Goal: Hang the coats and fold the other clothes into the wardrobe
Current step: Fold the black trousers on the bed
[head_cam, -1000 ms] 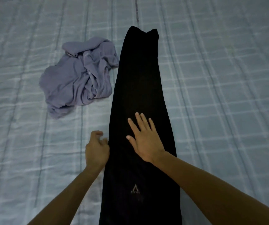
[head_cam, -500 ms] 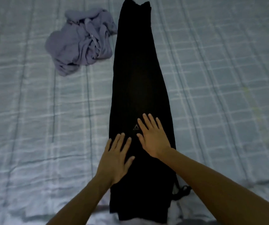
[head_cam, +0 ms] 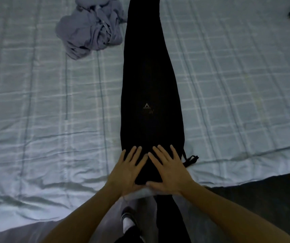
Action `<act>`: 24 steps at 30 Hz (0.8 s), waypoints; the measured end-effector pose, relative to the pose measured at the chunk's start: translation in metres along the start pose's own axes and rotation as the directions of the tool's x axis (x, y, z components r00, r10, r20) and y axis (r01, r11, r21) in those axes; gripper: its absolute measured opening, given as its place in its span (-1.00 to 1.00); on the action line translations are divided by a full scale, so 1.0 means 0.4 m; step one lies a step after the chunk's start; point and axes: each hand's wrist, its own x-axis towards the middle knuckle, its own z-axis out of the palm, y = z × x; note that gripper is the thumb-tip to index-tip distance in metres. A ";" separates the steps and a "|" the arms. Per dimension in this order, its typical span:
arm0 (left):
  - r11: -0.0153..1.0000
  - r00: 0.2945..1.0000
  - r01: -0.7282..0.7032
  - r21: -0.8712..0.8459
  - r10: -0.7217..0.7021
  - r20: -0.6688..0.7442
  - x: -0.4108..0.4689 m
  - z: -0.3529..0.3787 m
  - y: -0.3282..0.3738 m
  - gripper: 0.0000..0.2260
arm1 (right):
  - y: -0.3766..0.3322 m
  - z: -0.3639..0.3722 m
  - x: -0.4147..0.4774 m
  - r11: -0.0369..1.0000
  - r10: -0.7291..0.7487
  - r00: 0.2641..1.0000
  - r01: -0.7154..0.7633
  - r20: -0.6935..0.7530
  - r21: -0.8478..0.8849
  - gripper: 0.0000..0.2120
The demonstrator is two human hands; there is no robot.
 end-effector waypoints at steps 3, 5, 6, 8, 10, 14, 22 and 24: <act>0.999 1.000 -0.017 0.039 0.017 -0.013 0.028 -0.008 0.017 -0.38 | -0.001 0.020 -0.032 0.999 0.031 1.000 -0.031 -0.003 -0.042 -0.14; 0.997 0.999 -0.025 0.067 0.026 -0.019 0.042 -0.015 0.012 -0.39 | -0.006 0.022 -0.033 0.996 0.060 0.997 -0.062 -0.037 -0.059 -0.14; 0.999 1.000 -0.026 0.043 0.026 -0.016 0.048 -0.024 0.007 -0.40 | -0.008 0.021 -0.033 0.995 0.068 0.995 -0.073 -0.068 -0.064 -0.16; 0.999 1.000 -0.011 -0.051 0.012 0.011 0.061 -0.062 0.003 -0.51 | -0.007 0.004 -0.030 0.992 0.101 0.989 -0.107 -0.103 -0.059 -0.21; 0.986 0.997 0.017 -0.164 -0.003 0.081 0.074 -0.114 0.004 -0.63 | -0.008 -0.027 -0.023 0.990 0.138 0.984 -0.142 -0.111 -0.023 -0.30; 0.929 0.909 0.162 -0.332 -0.009 0.417 0.094 -0.245 -0.001 -0.86 | -0.025 -0.180 0.009 0.960 0.180 0.969 -0.210 0.167 0.187 -0.68; 0.860 0.886 0.196 -0.471 -0.361 -0.291 0.177 -0.452 -0.100 -0.66 | 0.091 -0.421 0.161 0.916 0.396 0.799 -0.309 -0.453 0.257 -0.65; 0.903 0.699 0.159 -0.399 -0.388 -0.600 0.188 -0.445 -0.112 -0.59 | 0.113 -0.422 0.193 0.914 0.404 0.666 -0.267 -0.627 0.305 -0.60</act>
